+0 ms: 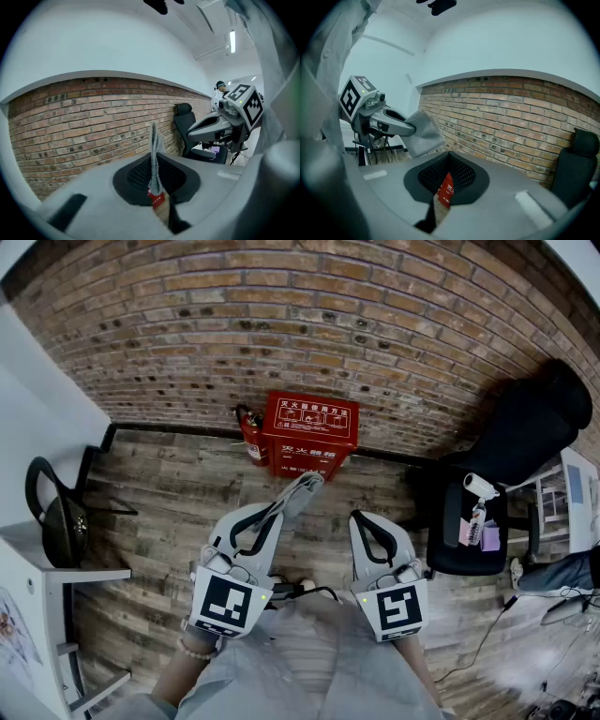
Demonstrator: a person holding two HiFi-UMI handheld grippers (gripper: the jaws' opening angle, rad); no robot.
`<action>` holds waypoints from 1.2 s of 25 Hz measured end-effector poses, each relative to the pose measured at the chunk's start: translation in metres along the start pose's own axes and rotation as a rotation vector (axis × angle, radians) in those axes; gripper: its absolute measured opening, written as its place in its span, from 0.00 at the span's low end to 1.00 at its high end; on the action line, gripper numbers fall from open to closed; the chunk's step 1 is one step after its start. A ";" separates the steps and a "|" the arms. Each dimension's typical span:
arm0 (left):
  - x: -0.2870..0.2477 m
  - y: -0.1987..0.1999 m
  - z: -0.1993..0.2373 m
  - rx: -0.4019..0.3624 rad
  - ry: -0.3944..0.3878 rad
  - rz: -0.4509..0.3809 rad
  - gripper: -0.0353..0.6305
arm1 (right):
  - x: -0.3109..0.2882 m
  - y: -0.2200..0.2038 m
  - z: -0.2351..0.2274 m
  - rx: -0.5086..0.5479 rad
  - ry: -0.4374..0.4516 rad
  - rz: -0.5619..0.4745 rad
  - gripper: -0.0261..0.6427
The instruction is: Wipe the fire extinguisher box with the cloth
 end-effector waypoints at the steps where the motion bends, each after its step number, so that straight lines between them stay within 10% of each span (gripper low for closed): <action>1: 0.000 0.000 0.000 0.001 0.000 -0.002 0.07 | 0.000 0.000 0.000 0.000 0.000 0.001 0.06; 30: 0.016 -0.008 0.023 -0.019 -0.035 -0.041 0.07 | -0.009 0.007 0.026 -0.012 -0.068 0.014 0.06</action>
Point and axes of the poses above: the fingertips, and each gripper's own axes: x backward along the fingers, z to its left, y out of its top, the point moved 7 cm from there along x, backward along the fingers, and after that the axes turned 1 degree about y, right-handed, at the moved point
